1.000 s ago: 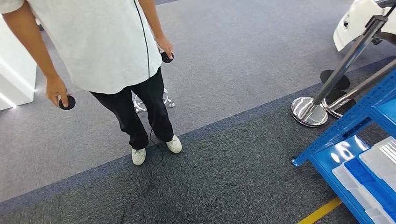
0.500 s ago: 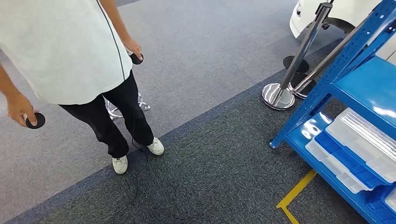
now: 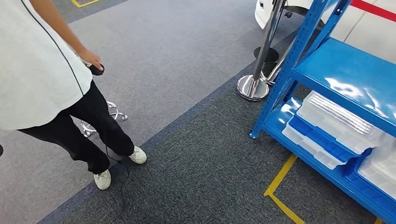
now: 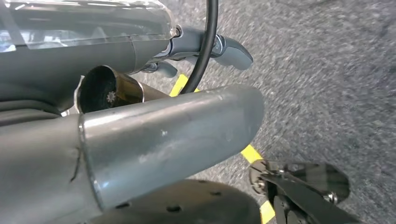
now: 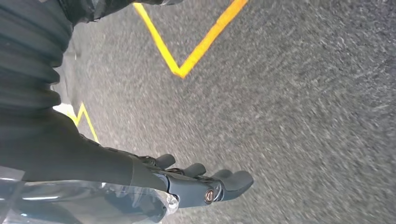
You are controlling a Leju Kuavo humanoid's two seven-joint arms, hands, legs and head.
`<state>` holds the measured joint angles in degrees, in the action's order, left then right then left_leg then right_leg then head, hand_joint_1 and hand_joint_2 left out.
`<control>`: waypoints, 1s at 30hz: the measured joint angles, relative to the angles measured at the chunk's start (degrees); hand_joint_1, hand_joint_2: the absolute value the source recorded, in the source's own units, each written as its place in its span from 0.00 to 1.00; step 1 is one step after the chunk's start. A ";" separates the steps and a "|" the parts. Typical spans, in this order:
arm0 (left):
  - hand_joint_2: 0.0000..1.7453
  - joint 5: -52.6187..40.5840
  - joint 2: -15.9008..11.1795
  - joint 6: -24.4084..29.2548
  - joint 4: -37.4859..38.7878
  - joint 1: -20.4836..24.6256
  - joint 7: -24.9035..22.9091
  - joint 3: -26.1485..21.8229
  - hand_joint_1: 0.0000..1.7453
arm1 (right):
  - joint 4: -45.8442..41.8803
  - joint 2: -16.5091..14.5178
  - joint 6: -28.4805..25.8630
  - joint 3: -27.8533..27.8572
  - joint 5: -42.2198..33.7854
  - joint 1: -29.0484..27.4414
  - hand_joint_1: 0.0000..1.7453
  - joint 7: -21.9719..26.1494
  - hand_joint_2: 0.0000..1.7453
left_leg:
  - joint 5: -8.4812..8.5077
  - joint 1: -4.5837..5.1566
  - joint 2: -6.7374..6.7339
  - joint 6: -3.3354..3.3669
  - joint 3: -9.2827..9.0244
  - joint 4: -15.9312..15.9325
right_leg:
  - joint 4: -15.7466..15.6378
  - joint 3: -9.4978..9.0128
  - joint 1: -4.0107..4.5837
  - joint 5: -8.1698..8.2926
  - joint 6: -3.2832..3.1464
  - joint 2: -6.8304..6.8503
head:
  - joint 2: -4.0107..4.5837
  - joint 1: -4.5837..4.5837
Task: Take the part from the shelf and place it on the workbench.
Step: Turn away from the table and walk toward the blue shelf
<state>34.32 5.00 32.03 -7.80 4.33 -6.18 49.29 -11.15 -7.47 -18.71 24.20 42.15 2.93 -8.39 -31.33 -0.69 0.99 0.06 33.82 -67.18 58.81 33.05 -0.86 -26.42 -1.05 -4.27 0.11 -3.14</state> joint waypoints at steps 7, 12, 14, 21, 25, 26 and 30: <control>0.00 0.34 -0.09 0.30 0.02 0.24 0.19 0.00 0.00 | 0.00 -0.27 -0.03 0.25 0.10 -0.22 0.00 0.04 1.00 | 3.69 -0.13 2.00 1.57 -3.57 9.59 | 0.99 1.55 -0.16 -0.09 2.28 -2.14 | 0.00 -0.12; 0.00 0.34 -0.04 0.37 0.02 -0.04 0.20 0.02 0.00 | 0.00 -0.34 -0.02 0.44 0.19 0.00 0.00 0.17 1.00 | 3.97 -0.03 -2.56 2.35 -3.53 10.15 | 15.45 8.15 -0.10 -7.32 3.10 3.77 | 0.00 -0.38; 0.00 0.33 -0.02 0.37 0.02 0.02 0.09 0.04 0.00 | 0.00 -0.33 -0.03 0.48 0.19 -0.11 0.00 0.18 1.00 | 3.81 0.00 -4.07 2.23 -3.65 10.13 | 13.17 6.58 -0.21 -5.29 3.20 4.33 | 0.00 -0.38; 0.00 0.32 0.09 0.37 0.02 0.33 0.02 0.34 0.00 | 0.00 -0.31 -0.04 0.65 0.33 -0.03 0.00 0.20 1.00 | 2.79 0.46 -7.16 0.20 -4.84 9.93 | -0.49 -0.57 0.52 -0.49 1.15 6.93 | 0.00 -0.33; 0.00 0.32 0.10 0.37 0.02 0.34 0.03 0.39 0.00 | 0.00 -0.41 -0.04 0.80 0.43 0.09 0.00 0.20 1.00 | -2.72 0.05 -2.27 -0.81 -1.20 1.18 | -1.08 -0.71 0.07 0.04 -0.14 4.72 | 0.00 -0.31; 0.00 0.33 0.10 0.37 0.02 0.23 0.03 0.40 0.00 | 0.00 -0.40 -0.04 0.81 0.47 0.10 0.00 0.20 1.00 | -4.39 0.03 -1.72 -0.88 0.74 -2.88 | -1.05 -0.64 0.12 0.07 -0.26 4.02 | 0.00 -0.31; 0.00 0.37 0.09 0.37 0.02 -0.03 -0.04 0.45 0.00 | 0.00 -0.39 -0.02 0.83 0.75 0.07 0.00 0.26 1.00 | -0.67 -0.04 -0.79 -0.73 0.84 -1.87 | -0.45 -0.58 0.16 -0.02 -0.19 0.69 | 0.00 -0.30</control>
<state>34.69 5.09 32.39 -7.78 4.30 -6.22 49.74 -11.15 -7.86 -18.73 25.03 42.89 3.01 -8.14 -32.01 -0.73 0.20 -0.67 34.66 -69.05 58.36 32.47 -0.70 -26.43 -1.23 -3.58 0.11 -3.44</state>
